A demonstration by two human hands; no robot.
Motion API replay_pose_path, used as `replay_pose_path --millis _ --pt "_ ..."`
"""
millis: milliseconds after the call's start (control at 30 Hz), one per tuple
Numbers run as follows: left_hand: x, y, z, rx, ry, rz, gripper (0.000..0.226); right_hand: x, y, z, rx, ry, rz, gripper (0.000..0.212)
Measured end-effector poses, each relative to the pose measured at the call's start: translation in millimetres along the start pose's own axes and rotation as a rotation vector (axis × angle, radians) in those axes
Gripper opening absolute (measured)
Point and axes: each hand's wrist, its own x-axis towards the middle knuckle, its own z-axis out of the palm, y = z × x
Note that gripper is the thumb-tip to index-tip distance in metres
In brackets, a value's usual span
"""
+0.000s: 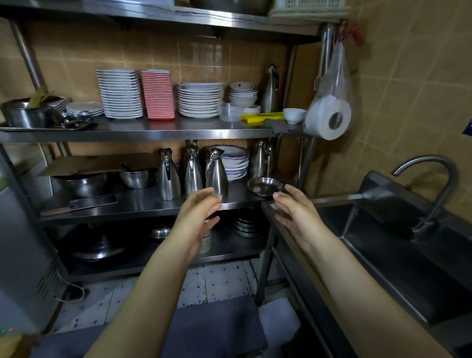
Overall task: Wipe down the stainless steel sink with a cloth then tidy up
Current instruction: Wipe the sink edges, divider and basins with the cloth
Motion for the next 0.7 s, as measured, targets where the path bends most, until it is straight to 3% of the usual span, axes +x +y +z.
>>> replay_pose_path --millis 233,700 --pt "106 12 35 0.008 0.011 0.015 0.015 100 -14 0 0.013 0.019 0.010 0.044" --pt "262 14 55 0.037 -0.042 0.032 0.018 253 -15 18 -0.007 0.028 -0.018 0.055"
